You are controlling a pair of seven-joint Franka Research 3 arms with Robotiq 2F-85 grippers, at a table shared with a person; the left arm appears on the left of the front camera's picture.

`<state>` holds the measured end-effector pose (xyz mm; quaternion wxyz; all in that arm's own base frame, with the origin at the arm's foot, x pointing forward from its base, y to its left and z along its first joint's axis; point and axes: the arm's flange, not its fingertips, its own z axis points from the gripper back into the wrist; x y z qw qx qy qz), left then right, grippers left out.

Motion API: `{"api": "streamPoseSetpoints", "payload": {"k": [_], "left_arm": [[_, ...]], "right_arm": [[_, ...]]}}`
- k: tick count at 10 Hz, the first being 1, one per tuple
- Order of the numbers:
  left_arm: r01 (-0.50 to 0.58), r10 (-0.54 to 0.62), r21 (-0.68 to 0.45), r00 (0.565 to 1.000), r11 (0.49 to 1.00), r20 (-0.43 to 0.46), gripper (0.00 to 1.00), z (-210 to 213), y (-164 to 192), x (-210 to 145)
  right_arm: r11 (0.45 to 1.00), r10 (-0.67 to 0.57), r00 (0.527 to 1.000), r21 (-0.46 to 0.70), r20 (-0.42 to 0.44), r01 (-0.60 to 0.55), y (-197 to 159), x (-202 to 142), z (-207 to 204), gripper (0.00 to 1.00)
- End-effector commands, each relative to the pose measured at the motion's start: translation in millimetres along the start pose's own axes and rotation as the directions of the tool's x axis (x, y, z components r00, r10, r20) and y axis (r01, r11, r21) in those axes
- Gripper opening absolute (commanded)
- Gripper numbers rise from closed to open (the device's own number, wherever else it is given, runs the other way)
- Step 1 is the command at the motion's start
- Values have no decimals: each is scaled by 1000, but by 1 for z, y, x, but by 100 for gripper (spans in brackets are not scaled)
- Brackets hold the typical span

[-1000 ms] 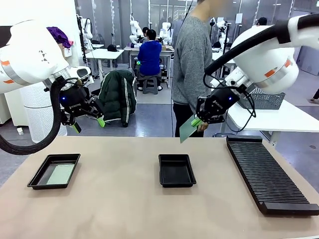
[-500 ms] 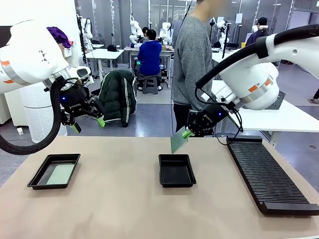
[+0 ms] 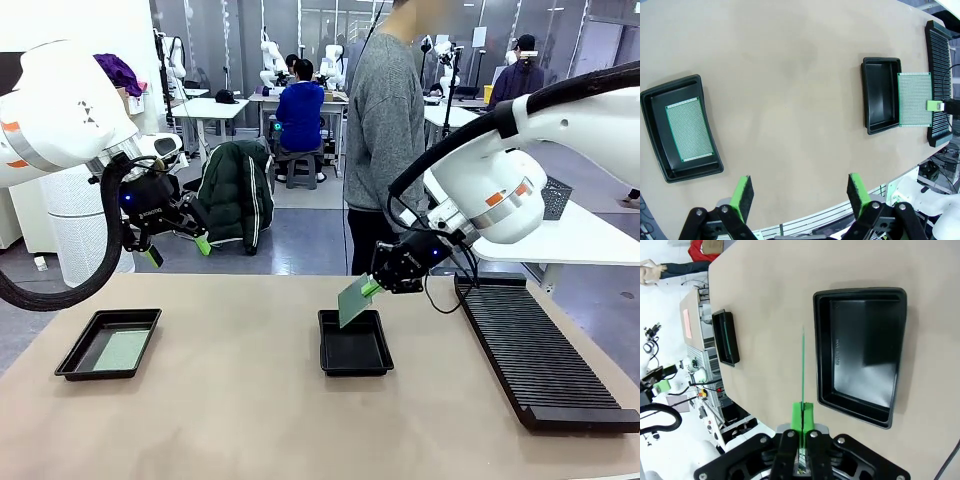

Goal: Inspect and transfer BCBs to ESD trays.
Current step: Pick up the Blank PCB from the PCB Rack and place it in the right ESD tray.

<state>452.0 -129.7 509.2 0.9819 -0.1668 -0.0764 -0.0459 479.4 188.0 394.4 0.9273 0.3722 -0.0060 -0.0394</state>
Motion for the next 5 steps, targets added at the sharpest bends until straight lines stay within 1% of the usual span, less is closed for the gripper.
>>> {"api": "streamPoseSetpoints", "payload": {"k": [1,3,5], "left_arm": [[0,0,1,1000,1000,1,100,0,0,-3],[0,0,1,1000,1000,1,100,0,0,-3],[0,0,1,1000,1000,1,100,0,0,-3]], "right_arm": [[999,23,999,33,33,-24,-8,-3,-18,1],[999,28,999,28,35,-29,-15,-3,-25,1],[999,32,999,27,16,-33,-22,-2,-38,1]]}}
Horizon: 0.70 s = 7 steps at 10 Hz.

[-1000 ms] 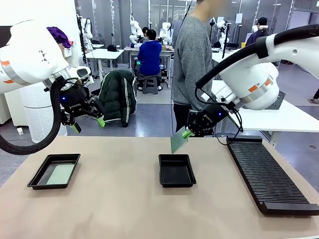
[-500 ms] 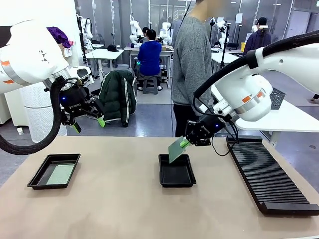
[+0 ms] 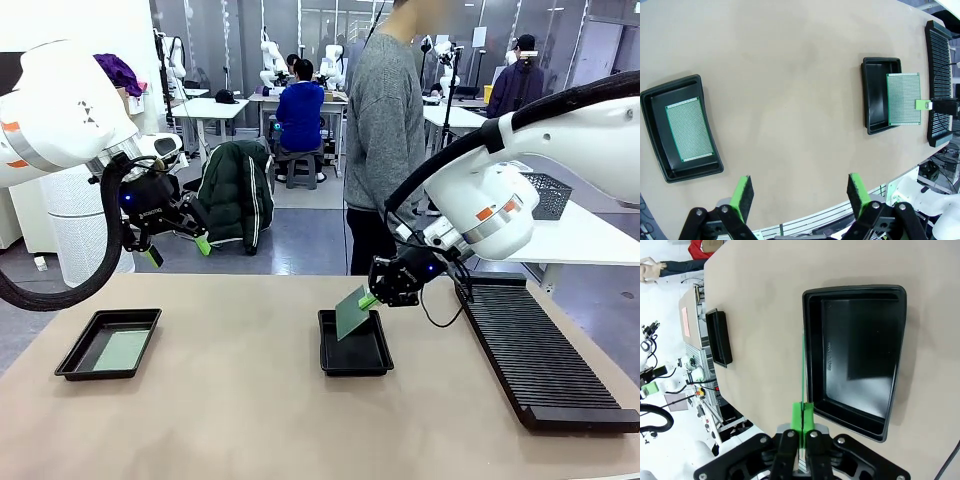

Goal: Inspect and transfer BCBs to ESD trays.
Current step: Pick up the Blank PCB from the PCB Rack and place it in the right ESD tray.

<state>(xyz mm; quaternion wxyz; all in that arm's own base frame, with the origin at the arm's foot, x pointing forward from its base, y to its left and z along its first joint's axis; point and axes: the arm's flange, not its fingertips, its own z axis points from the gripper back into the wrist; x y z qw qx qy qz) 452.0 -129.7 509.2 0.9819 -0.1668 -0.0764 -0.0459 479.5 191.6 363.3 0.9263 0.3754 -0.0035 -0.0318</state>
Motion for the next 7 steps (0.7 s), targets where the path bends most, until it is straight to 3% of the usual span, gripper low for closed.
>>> {"api": "streamPoseSetpoints", "payload": {"k": [1,7], "left_arm": [[0,0,1,1000,1000,1,100,0,0,-3],[0,0,1,1000,1000,1,100,0,0,-3]], "right_arm": [[1000,19,999,22,28,-19,-7,-1,-16,1],[999,33,999,33,17,-33,-22,9,-40,1]]}}
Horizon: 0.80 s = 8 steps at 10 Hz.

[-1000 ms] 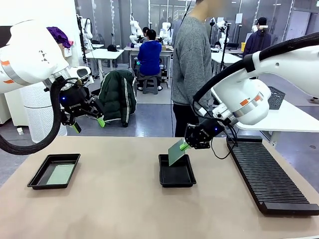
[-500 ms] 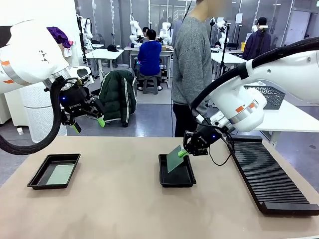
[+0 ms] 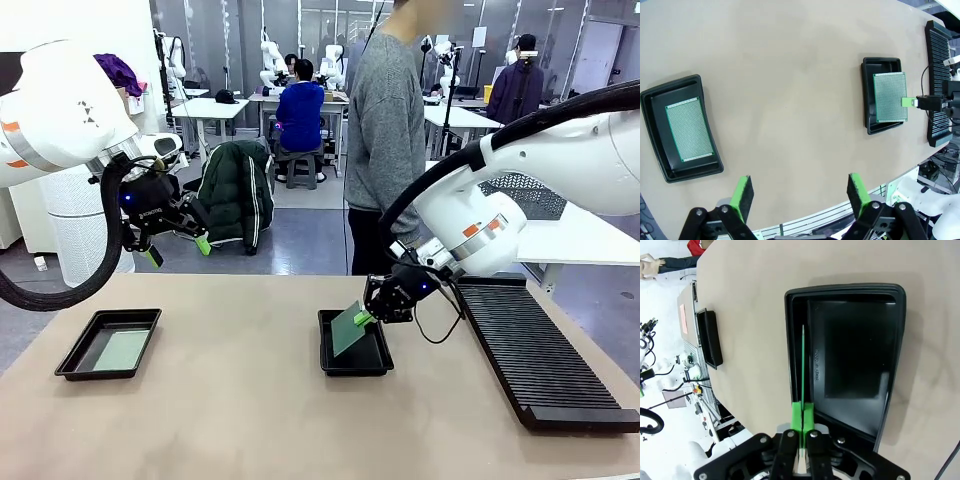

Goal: Inspect and transfer BCBs to ESD trays.
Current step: Pick up the Blank PCB from the PCB Rack and place it in the right ESD tray.

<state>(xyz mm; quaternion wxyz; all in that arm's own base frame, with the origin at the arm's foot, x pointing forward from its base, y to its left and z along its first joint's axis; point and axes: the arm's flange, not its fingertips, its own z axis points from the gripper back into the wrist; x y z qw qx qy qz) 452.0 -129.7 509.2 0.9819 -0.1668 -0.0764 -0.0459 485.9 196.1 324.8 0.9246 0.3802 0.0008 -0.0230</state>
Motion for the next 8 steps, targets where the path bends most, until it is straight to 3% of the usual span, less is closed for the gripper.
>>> {"api": "streamPoseSetpoints", "payload": {"k": [1,8], "left_arm": [[0,0,1,1000,1000,1,100,0,0,-3],[0,0,1,1000,1000,1,100,0,0,-3]], "right_arm": [[1000,18,999,22,28,-19,-1,4,-12,1],[1000,-14,999,-20,29,15,-10,5,-22,1]]}}
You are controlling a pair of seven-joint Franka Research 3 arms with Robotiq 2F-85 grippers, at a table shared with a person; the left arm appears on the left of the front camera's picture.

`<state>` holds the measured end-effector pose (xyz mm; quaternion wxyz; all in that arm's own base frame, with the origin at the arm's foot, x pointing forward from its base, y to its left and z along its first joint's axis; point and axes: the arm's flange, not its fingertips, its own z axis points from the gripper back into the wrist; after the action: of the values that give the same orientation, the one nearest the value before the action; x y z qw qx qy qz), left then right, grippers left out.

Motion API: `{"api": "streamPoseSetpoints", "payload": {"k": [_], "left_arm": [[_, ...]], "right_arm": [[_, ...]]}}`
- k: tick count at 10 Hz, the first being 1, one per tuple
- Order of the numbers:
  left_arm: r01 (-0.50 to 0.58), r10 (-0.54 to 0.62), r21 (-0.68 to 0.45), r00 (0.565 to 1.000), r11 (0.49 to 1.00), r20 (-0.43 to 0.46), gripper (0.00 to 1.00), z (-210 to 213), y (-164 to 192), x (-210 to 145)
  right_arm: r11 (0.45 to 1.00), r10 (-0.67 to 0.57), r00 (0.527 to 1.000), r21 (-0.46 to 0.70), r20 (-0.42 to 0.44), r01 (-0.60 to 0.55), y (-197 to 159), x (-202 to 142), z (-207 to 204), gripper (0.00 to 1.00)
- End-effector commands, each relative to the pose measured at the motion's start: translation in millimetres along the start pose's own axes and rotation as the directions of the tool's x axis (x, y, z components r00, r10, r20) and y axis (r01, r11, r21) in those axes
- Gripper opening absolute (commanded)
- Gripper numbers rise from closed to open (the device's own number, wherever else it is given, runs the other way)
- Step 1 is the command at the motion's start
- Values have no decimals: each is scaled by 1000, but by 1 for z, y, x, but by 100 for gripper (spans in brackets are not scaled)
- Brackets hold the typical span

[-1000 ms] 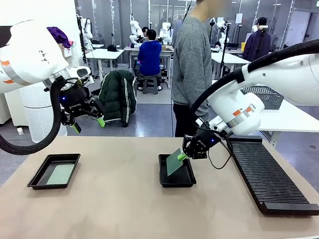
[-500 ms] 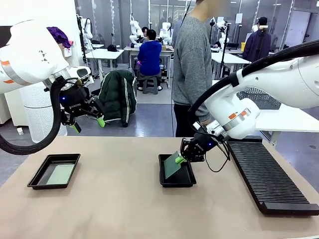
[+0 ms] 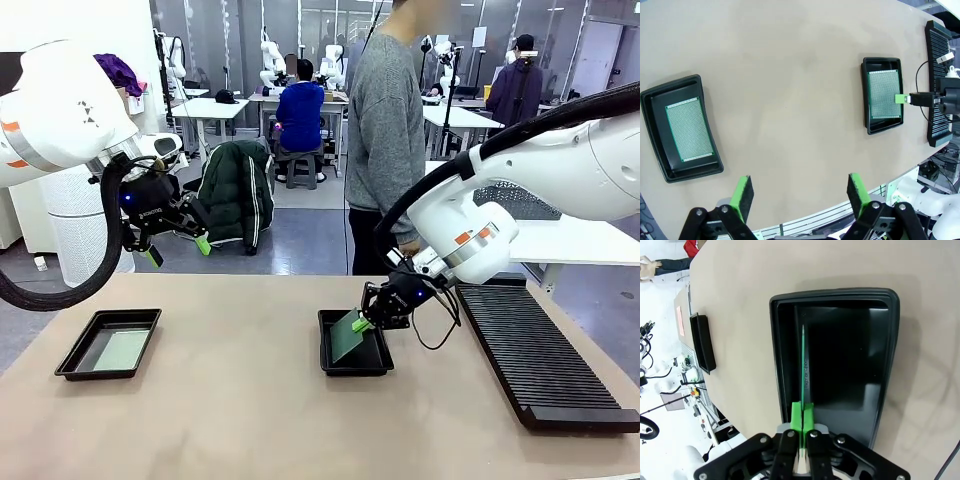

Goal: Inspect and transfer BCBs to ESD trays.
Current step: Pick up the Blank PCB from the PCB Rack and place it in the right ESD tray.

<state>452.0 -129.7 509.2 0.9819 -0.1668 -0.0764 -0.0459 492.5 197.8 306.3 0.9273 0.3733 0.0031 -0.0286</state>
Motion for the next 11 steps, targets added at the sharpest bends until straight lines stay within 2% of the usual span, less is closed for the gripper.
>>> {"api": "streamPoseSetpoints", "payload": {"k": [1,3,6,9,10,11], "left_arm": [[0,0,1,1000,1000,1,100,0,0,-3],[0,0,1,1000,1000,1,100,0,0,-3],[0,0,1,1000,1000,1,100,0,0,-3],[0,0,1,1000,1000,1,100,0,0,-3],[0,0,1,1000,1000,1,100,0,0,-3],[0,0,1,1000,1000,1,100,0,0,-3]], "right_arm": [[1000,-5,1000,-9,23,6,2,-2,-9,1],[1000,-11,1000,-20,16,11,1,-2,-10,16],[999,-16,1000,-43,18,17,4,-2,-8,48],[995,-15,1000,-101,25,18,13,-2,-3,75],[992,-13,1000,-123,27,16,17,-2,-1,88],[988,-8,1000,-152,30,13,22,-1,0,95]]}}
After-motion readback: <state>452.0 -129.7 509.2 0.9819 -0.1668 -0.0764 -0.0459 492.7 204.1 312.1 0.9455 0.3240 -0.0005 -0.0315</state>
